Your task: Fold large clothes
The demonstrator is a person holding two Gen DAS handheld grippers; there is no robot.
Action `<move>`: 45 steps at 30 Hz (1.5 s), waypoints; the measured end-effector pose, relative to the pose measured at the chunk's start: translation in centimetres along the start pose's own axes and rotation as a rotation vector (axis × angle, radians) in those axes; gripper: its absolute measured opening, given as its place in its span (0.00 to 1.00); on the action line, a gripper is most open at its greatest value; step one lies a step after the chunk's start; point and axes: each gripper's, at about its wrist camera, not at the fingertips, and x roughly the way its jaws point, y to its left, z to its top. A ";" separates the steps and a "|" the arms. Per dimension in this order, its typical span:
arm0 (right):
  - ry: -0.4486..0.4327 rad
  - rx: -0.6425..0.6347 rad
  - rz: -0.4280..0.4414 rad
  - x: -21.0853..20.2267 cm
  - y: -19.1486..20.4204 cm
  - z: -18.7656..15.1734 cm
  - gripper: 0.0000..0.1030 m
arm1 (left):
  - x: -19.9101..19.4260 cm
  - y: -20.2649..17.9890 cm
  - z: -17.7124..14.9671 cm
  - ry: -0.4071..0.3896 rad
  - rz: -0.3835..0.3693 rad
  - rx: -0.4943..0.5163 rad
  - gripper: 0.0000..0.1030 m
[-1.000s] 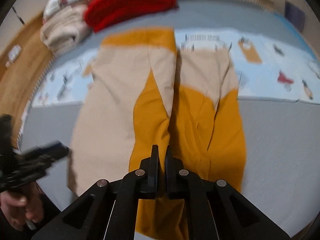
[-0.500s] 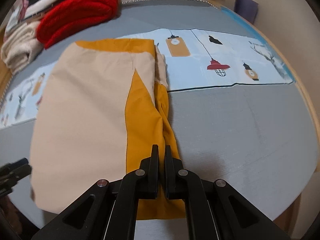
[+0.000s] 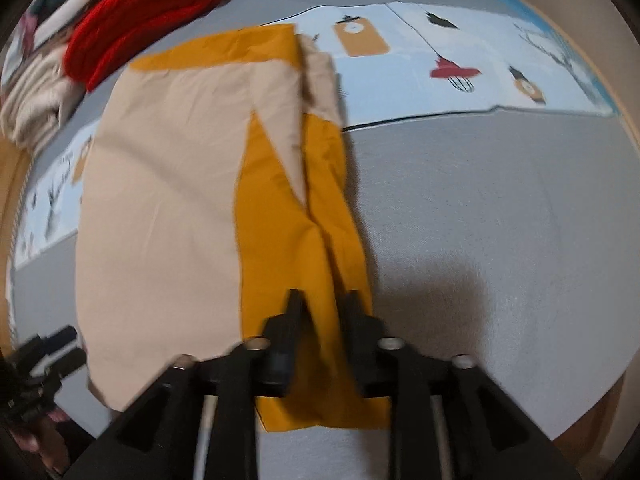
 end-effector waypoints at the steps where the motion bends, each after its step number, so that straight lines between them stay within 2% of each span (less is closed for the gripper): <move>1: 0.014 0.007 0.020 0.1 -0.2 -0.2 0.43 | 0.7 -0.1 -0.2 0.023 0.020 0.009 0.51; 4: 0.079 -0.032 0.015 1.1 0.0 -0.9 0.44 | 1.9 0.4 -0.4 0.059 0.032 -0.010 0.59; 9: 0.234 -0.076 -0.047 4.1 -0.8 -2.6 0.44 | 2.1 1.1 0.0 0.104 0.005 -0.034 0.60; 11: 0.241 -0.086 -0.053 4.2 -0.8 -2.7 0.44 | 1.7 1.0 0.3 0.102 0.005 -0.031 0.60; 13: 0.204 -0.075 -0.037 3.2 -0.9 -2.3 0.44 | 0.9 1.5 0.8 0.073 -0.014 -0.064 0.60; 15: 0.122 -0.067 -0.020 1.1 -1.0 -1.4 0.44 | -0.3 2.7 1.4 0.023 -0.042 -0.124 0.60; 19: -0.132 -0.150 -0.039 -4.2 0.4 0.2 0.46 | -1.9 5.3 2.7 -0.063 -0.080 -0.247 0.61; 22: -0.202 -0.128 0.008 -5.0 1.2 1.0 0.66 | -1.2 6.7 3.5 -0.053 -0.112 -0.305 0.64; 25: -0.123 -0.098 0.048 -2.0 1.5 1.9 0.69 | 0.7 7.7 4.5 -0.023 -0.157 -0.362 0.69; 30: 0.010 -0.061 0.047 4.3 1.9 2.2 0.69 | 4.1 9.8 5.4 0.016 -0.232 -0.467 0.71; 33: 0.020 -0.001 0.081 5.4 1.7 2.7 0.69 | 5.8 10.5 6.1 0.024 -0.315 -0.508 0.73; 37: 0.034 0.055 0.130 6.3 0.9 3.1 0.72 | 7.3 10.4 7.2 0.007 -0.387 -0.508 0.75; 42: 0.043 0.084 0.180 7.3 -0.1 3.4 0.71 | 9.0 10.3 7.8 0.003 -0.421 -0.514 0.81; 45: 0.038 0.081 0.212 7.4 -0.3 3.4 0.60 | 9.4 10.5 8.0 -0.015 -0.459 -0.523 0.81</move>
